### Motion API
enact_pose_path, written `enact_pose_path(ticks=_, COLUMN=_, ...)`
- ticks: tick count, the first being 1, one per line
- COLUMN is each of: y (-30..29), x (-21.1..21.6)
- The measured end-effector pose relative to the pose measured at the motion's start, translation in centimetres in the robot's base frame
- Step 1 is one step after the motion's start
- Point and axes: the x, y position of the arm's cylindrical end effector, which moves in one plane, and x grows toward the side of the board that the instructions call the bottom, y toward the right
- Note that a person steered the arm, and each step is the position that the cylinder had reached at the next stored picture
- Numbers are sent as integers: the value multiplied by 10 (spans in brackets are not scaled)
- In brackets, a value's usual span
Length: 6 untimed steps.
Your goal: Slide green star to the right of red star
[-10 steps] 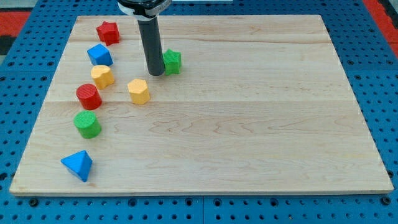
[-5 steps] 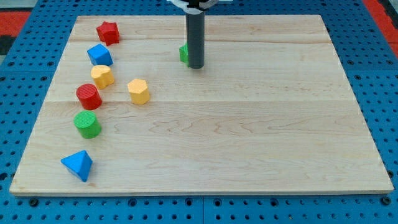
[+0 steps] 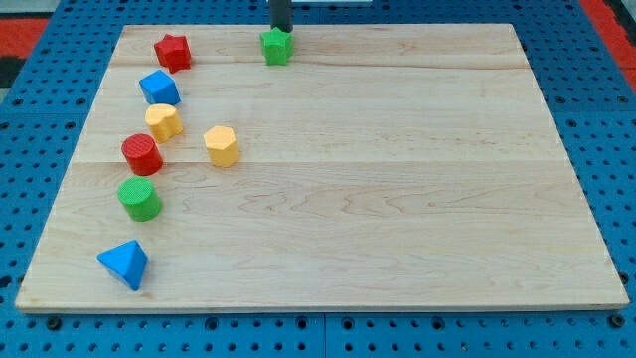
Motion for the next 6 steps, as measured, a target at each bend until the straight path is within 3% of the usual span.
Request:
enact_pose_path(ticks=2, y=1, x=5)
enact_pose_path(ticks=3, y=28, x=2)
enact_pose_path(ticks=5, y=33, x=63)
enact_pose_path(ticks=6, y=17, x=70)
